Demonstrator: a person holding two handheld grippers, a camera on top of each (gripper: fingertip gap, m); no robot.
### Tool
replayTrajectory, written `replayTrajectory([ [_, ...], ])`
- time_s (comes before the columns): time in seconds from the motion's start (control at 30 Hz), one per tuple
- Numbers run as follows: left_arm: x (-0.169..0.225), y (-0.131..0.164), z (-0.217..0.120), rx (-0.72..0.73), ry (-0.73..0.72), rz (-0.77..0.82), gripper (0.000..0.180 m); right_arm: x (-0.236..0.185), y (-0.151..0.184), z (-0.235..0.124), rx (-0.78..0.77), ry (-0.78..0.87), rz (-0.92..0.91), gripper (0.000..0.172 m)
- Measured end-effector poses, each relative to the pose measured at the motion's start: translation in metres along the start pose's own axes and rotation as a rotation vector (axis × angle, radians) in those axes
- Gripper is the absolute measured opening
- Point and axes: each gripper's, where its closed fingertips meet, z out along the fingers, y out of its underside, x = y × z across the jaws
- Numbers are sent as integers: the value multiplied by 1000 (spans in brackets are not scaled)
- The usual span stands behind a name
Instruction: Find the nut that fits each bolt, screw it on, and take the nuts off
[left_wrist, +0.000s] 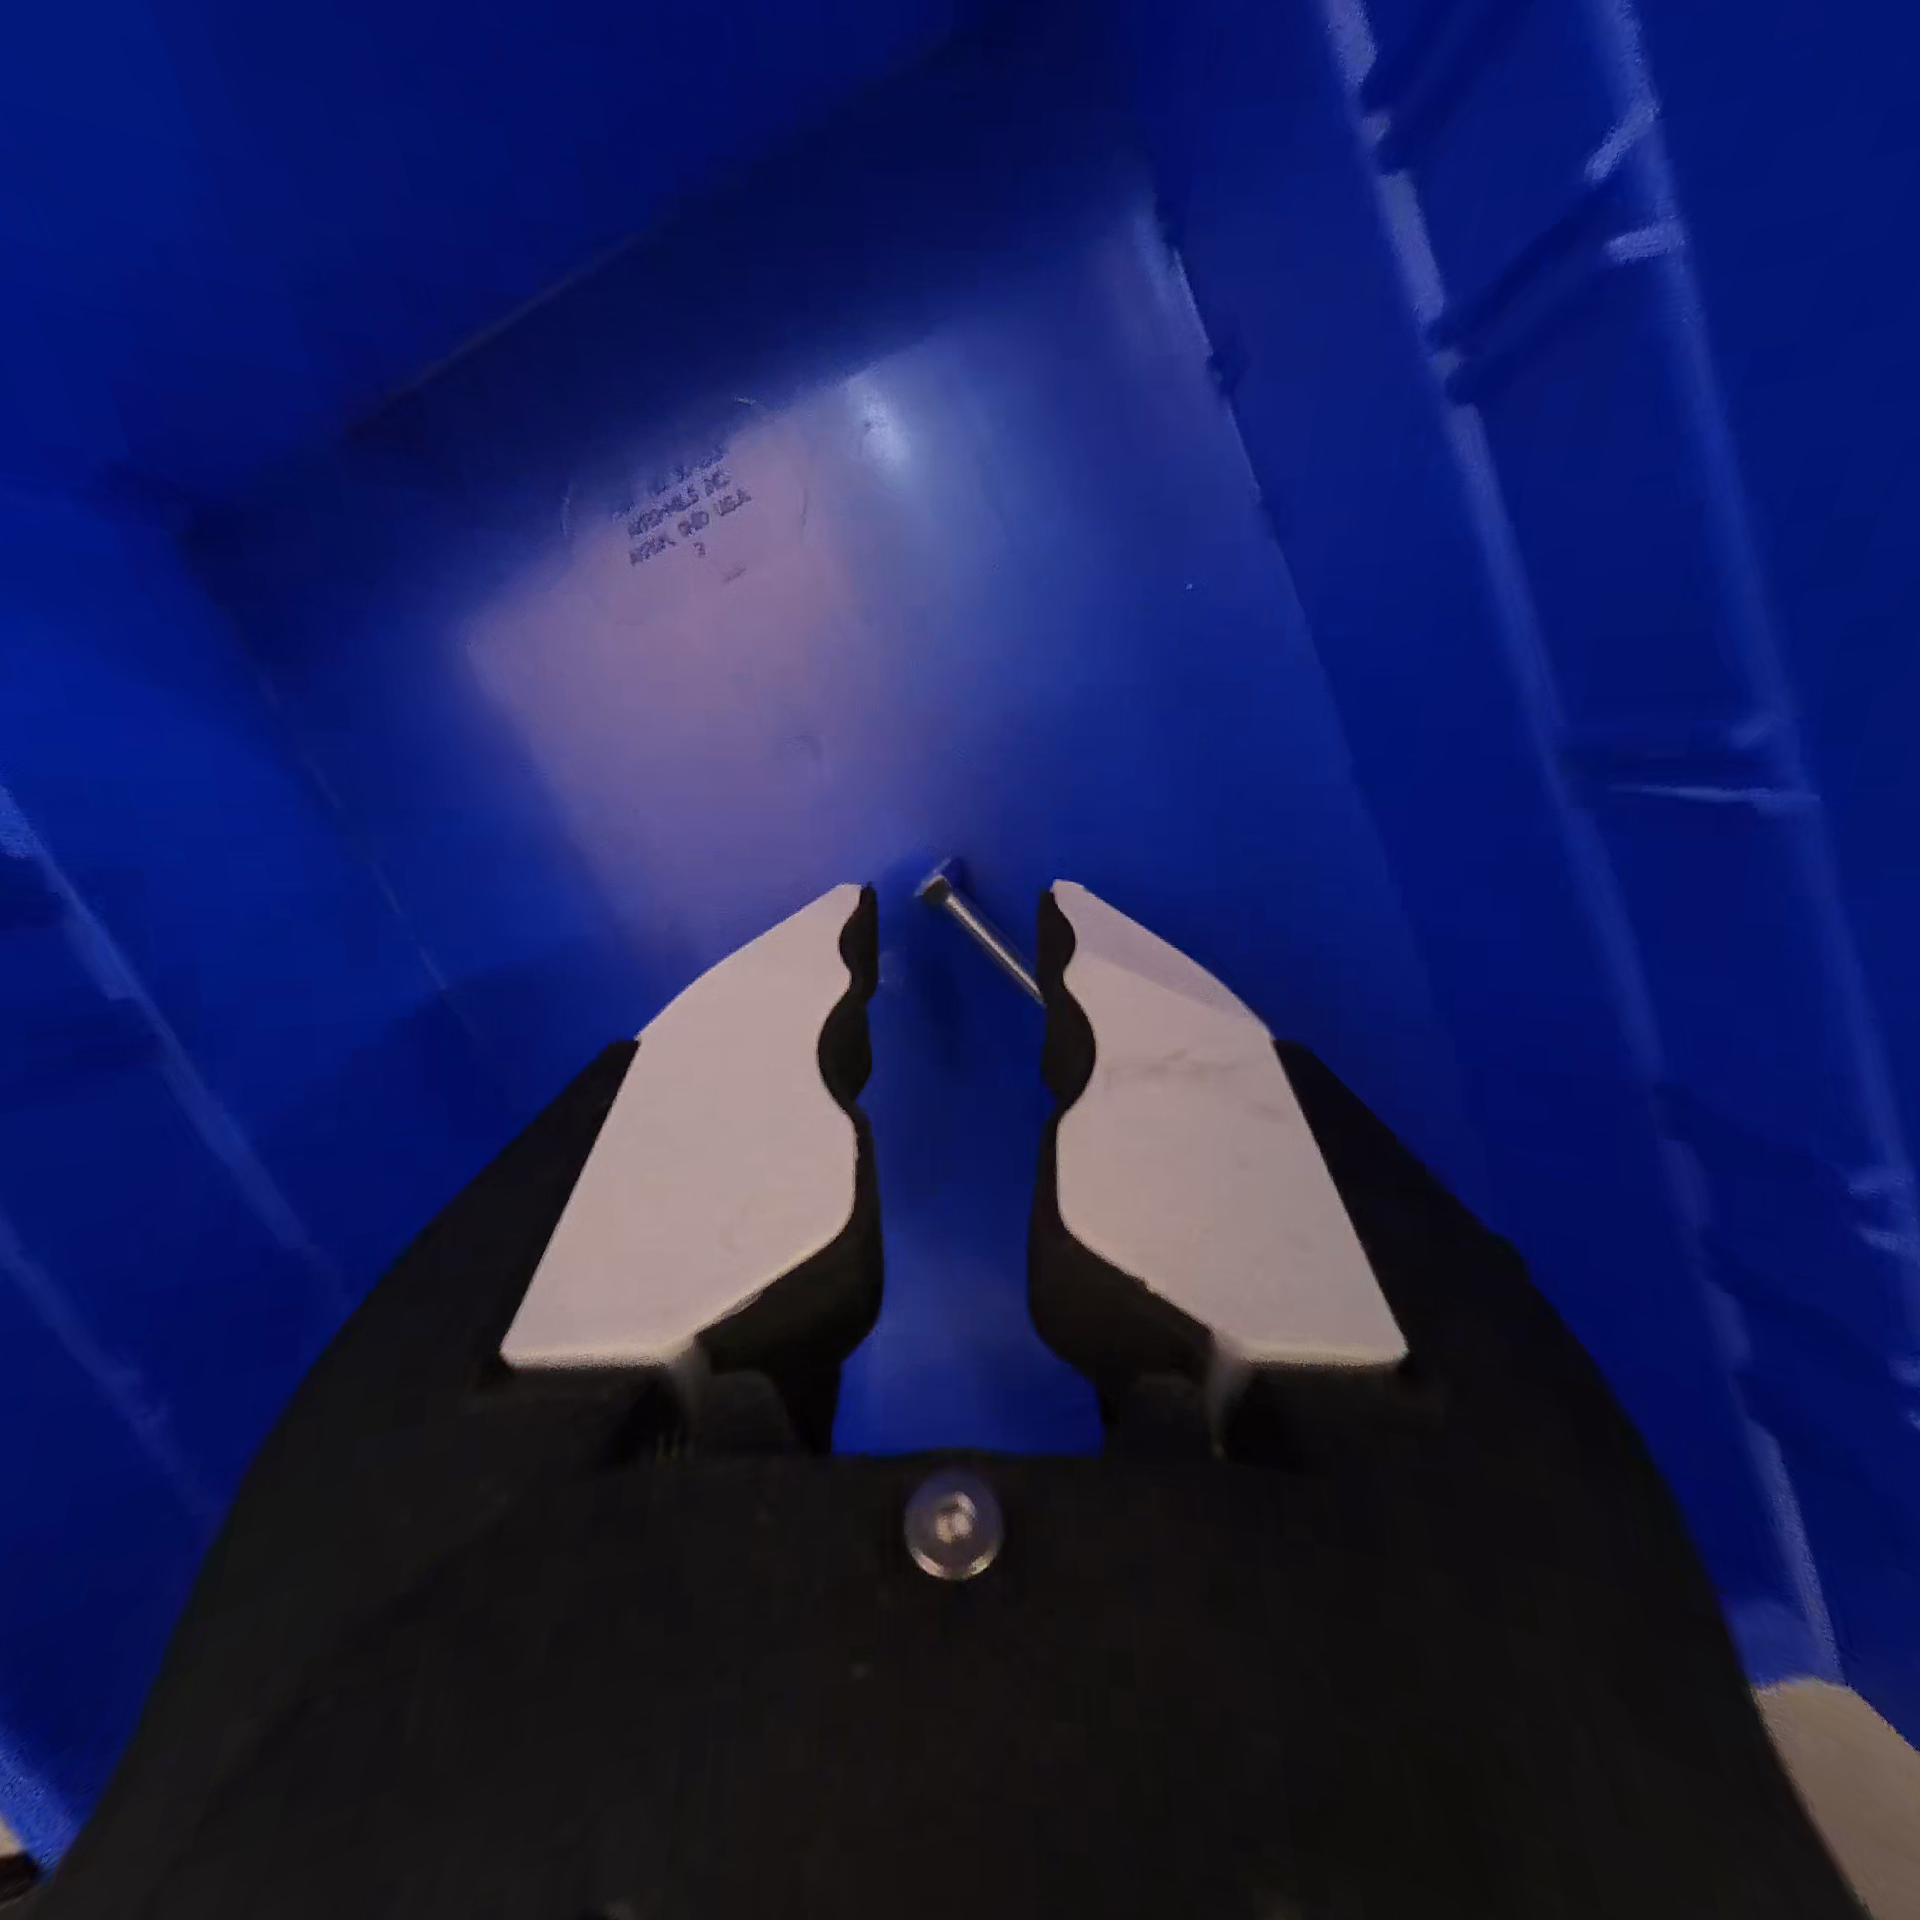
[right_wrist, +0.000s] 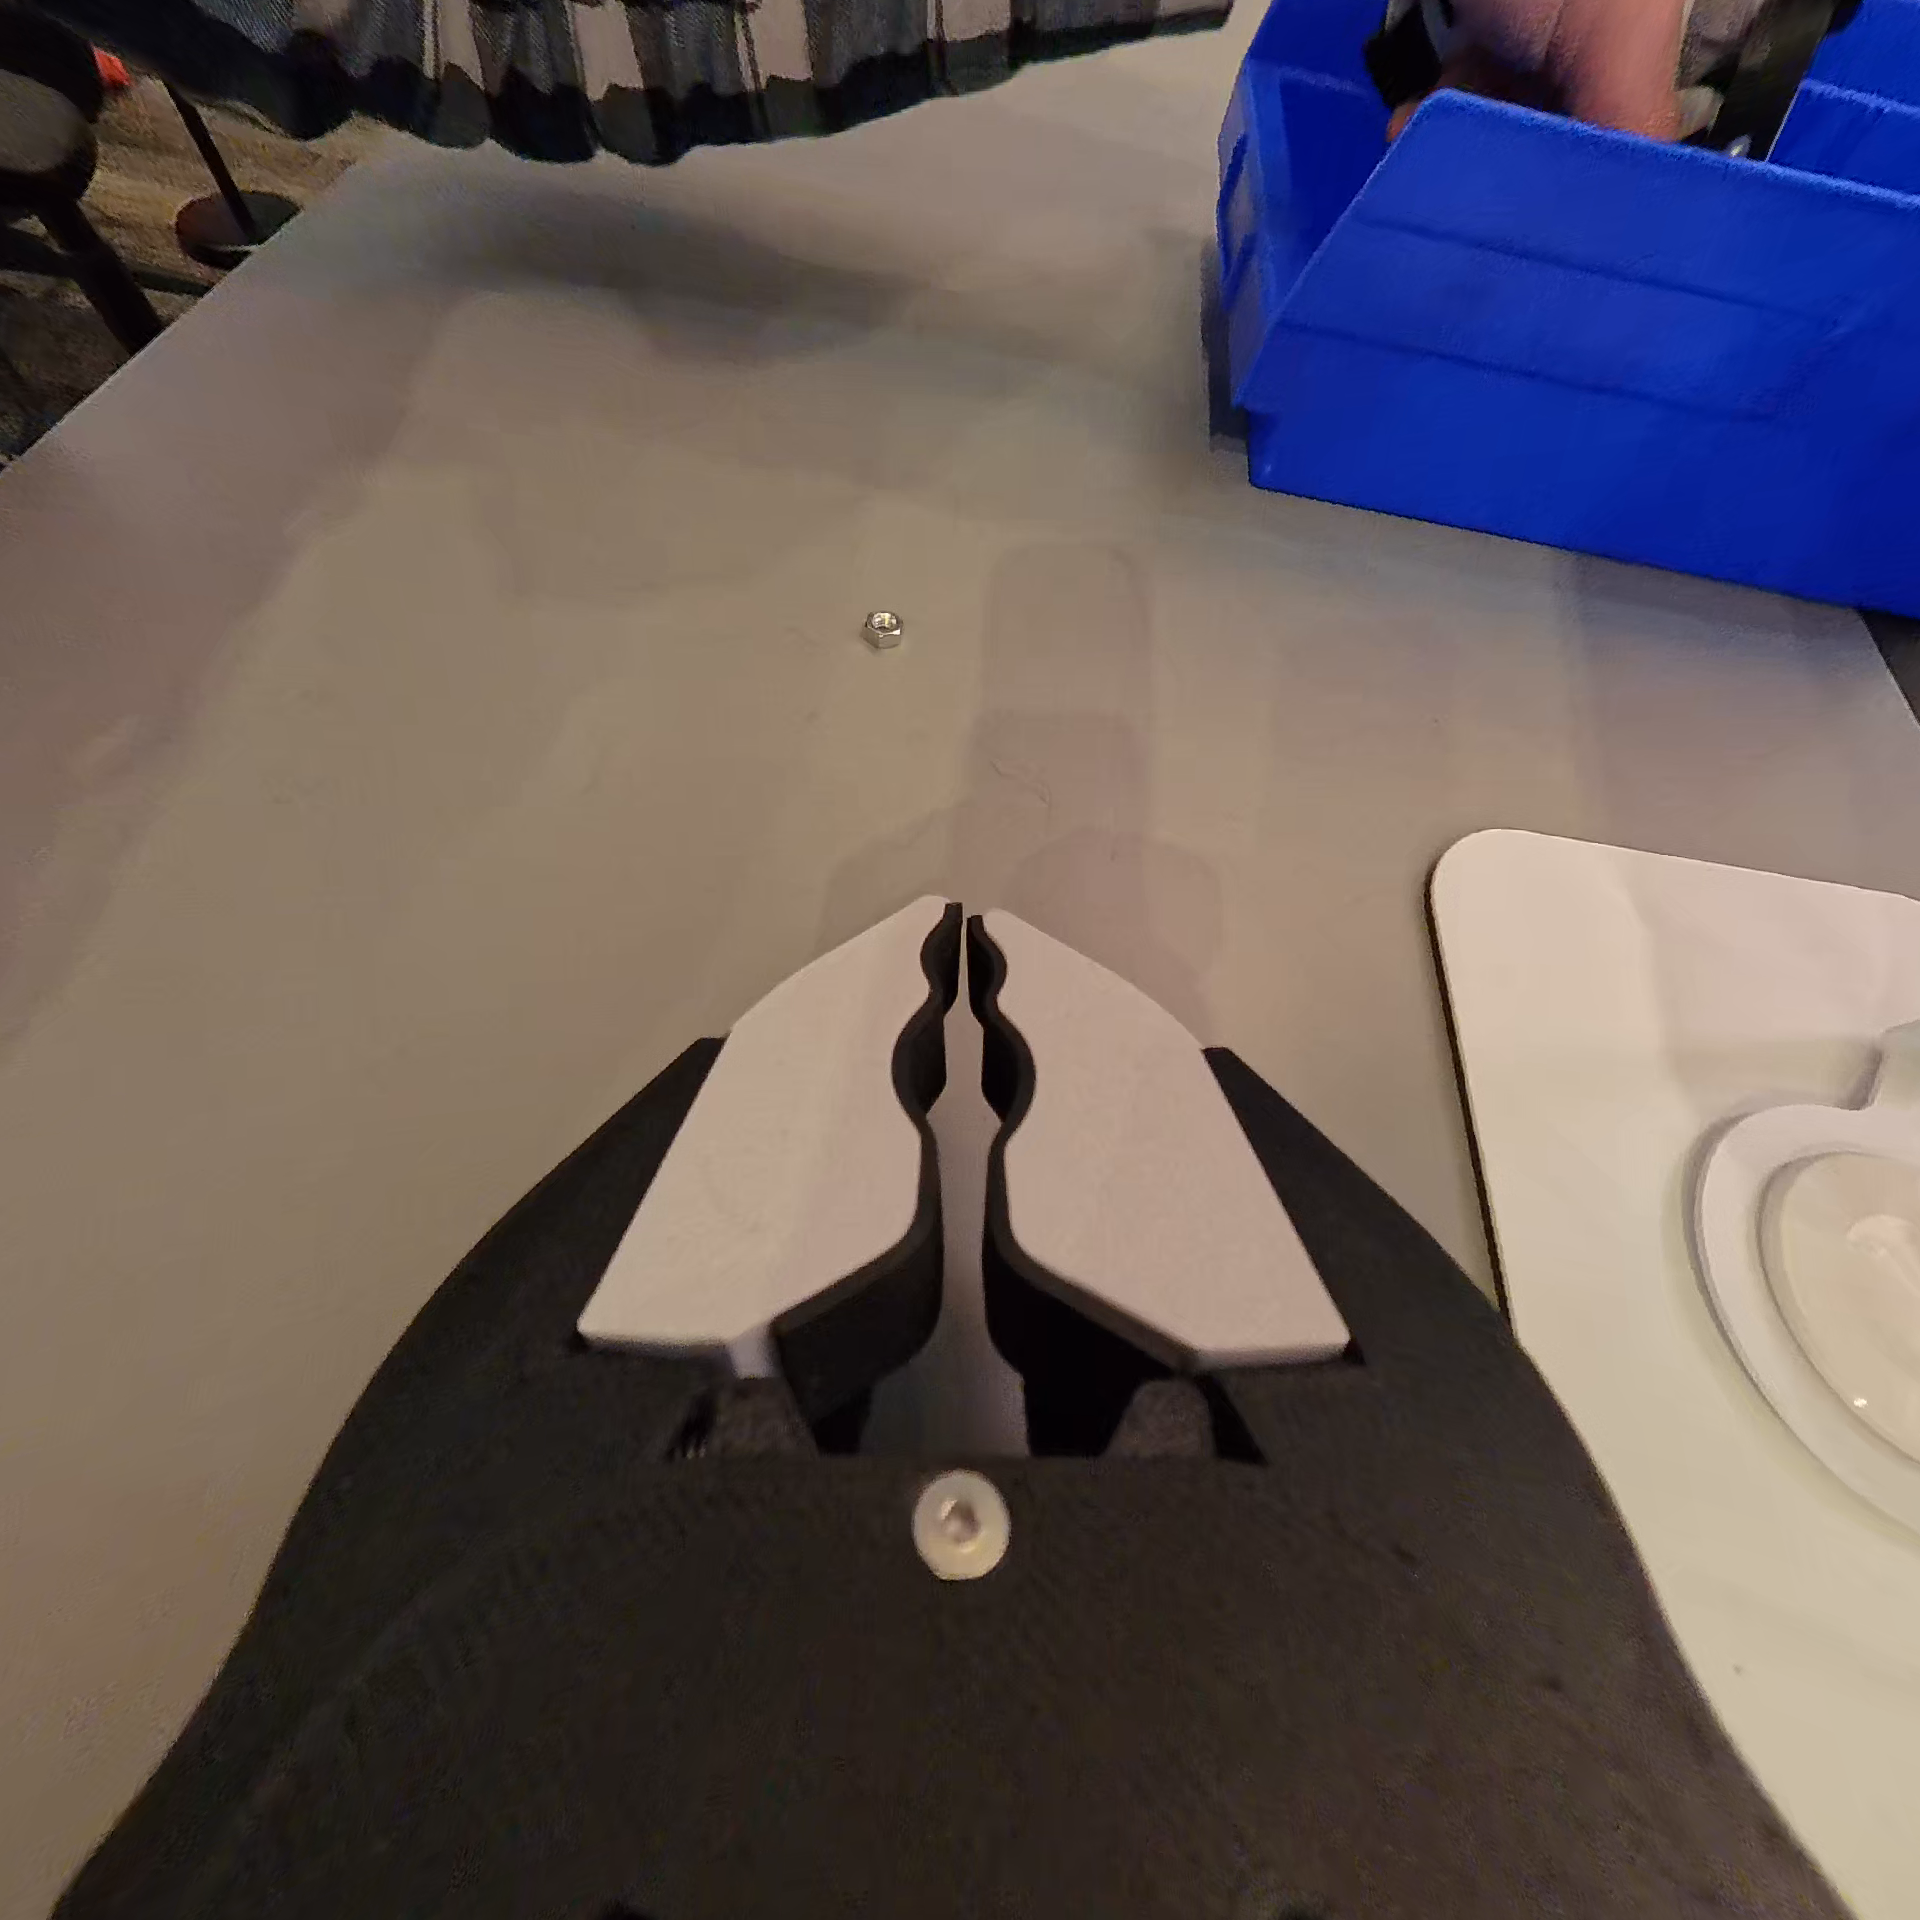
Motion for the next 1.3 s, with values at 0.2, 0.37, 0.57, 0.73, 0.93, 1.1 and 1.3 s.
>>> replayTrajectory([
  [0.2, -10, 1, 10, -12, 4, -45, 26, 0, 0, 0, -1, -1, -1, 1],
  [0.37, -3, -1, 12, 1, 44, -45, 7, 0, 0, 0, -1, -1, -2, 1],
  [0.57, -3, -2, 12, 19, 30, -22, 6, -1, 0, 0, -4, -2, -7, 1],
  [0.73, 0, -2, 9, 48, 47, -17, 5, -1, 0, 0, -3, -2, -6, 1],
  [0.93, 1, 2, -7, 96, 42, -17, 5, -1, 1, 0, -5, -2, -8, 1],
  [1.1, 4, 6, -41, 177, 40, -22, 4, -1, 0, 0, -2, -1, -8, 1],
  [1.3, 20, 27, -103, 301, 39, -6, 4, -1, 0, 0, -2, 1, -6, 1],
])
